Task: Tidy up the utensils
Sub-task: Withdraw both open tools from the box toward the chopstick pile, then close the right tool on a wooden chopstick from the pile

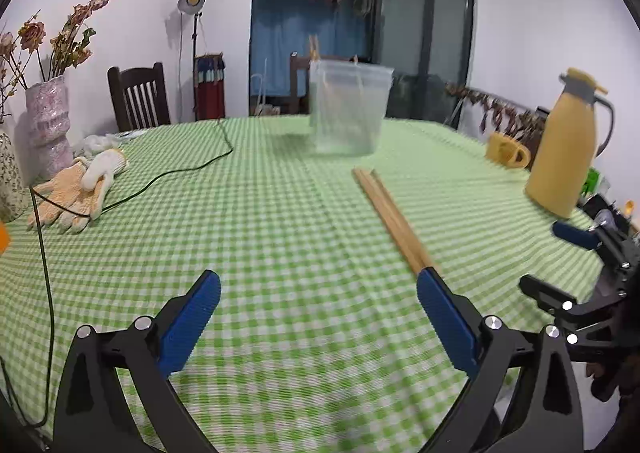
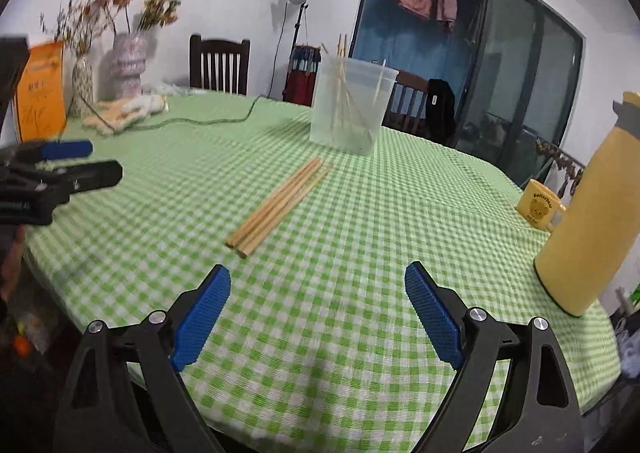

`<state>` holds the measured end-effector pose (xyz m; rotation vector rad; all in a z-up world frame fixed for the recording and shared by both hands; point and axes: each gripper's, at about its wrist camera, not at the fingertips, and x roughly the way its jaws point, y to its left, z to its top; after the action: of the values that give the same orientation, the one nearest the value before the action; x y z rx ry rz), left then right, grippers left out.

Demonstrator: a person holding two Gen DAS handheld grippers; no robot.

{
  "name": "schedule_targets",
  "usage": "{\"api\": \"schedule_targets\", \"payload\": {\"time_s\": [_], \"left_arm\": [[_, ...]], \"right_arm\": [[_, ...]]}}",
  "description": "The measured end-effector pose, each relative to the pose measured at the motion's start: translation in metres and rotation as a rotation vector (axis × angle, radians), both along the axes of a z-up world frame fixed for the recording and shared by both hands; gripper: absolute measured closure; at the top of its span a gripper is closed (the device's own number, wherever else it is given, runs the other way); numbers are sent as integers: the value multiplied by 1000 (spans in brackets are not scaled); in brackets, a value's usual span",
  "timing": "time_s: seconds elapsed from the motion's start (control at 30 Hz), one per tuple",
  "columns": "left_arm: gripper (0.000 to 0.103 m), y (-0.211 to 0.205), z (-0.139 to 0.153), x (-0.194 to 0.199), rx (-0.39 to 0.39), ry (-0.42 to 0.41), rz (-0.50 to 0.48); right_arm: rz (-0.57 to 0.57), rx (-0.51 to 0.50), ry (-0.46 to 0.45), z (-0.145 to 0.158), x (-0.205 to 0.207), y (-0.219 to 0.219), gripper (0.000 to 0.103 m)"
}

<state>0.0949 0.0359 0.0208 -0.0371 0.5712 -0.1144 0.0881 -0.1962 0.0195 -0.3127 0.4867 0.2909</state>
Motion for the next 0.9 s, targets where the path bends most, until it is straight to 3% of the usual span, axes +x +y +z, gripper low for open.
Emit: {"api": "schedule_targets", "payload": {"time_s": [0.1,0.27,0.33,0.43,0.63,0.9], "left_arm": [[8,3,-3,3,-8,17,8],[8,8,-11,12,24,40,39],[8,11,-13,17,12,51,49],[8,16,-15,25,-5,68,63],[8,20,-21,41,14,99,81],[8,27,-26,63,13,138,98]], "right_arm": [[-8,18,34,-2,7,2,18],[-8,86,169,-13,33,19,19],[-10,120,204,-13,44,24,36],[-28,151,254,-16,62,29,45],[-42,120,302,-22,79,40,58],[-24,118,303,-24,82,44,58]]}}
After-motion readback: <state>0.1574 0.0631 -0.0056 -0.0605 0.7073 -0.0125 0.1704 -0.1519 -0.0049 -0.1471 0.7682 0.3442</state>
